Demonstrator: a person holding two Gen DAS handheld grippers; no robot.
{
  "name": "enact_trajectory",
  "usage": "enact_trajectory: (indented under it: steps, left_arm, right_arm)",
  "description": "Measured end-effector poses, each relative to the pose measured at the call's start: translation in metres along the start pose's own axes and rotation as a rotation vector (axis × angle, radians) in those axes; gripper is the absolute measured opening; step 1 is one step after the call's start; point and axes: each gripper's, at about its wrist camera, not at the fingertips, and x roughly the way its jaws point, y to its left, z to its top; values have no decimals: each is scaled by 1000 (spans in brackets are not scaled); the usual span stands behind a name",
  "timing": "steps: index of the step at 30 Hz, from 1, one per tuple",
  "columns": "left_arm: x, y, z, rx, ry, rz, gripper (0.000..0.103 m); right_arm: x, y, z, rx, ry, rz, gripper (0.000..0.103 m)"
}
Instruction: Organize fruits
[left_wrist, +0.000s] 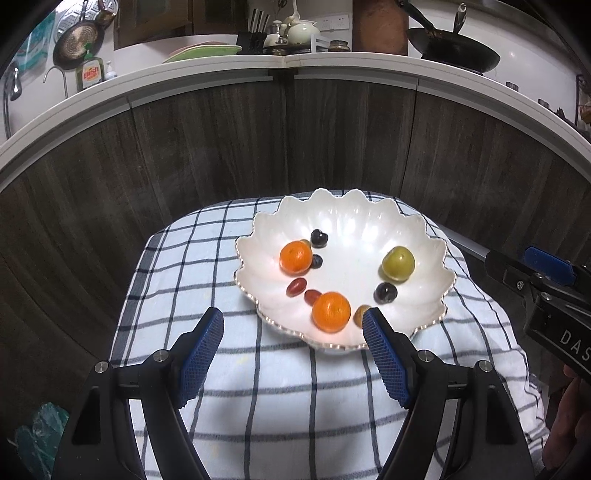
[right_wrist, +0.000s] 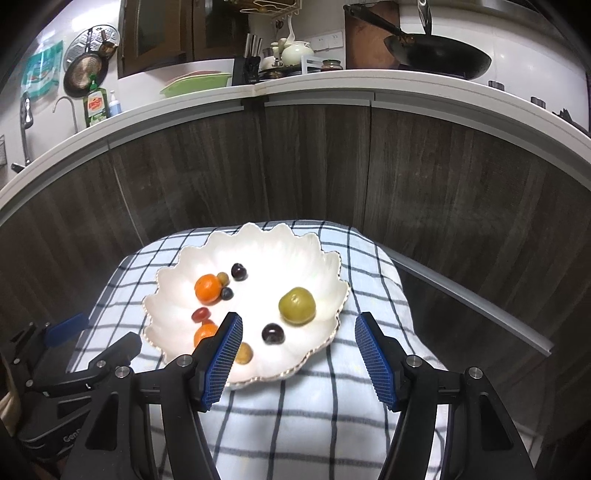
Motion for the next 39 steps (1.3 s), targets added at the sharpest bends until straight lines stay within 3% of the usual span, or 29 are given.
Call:
enact_trajectory:
  steps: [24, 39]
  left_arm:
    - [-50, 8, -47, 14, -23, 13, 77]
    - [-81, 26, -68, -37, -60, 48, 81]
  right_arm:
    - [-57, 8, -52, 13, -46, -10, 65]
    - [-86, 17, -73, -20, -84, -17, 65]
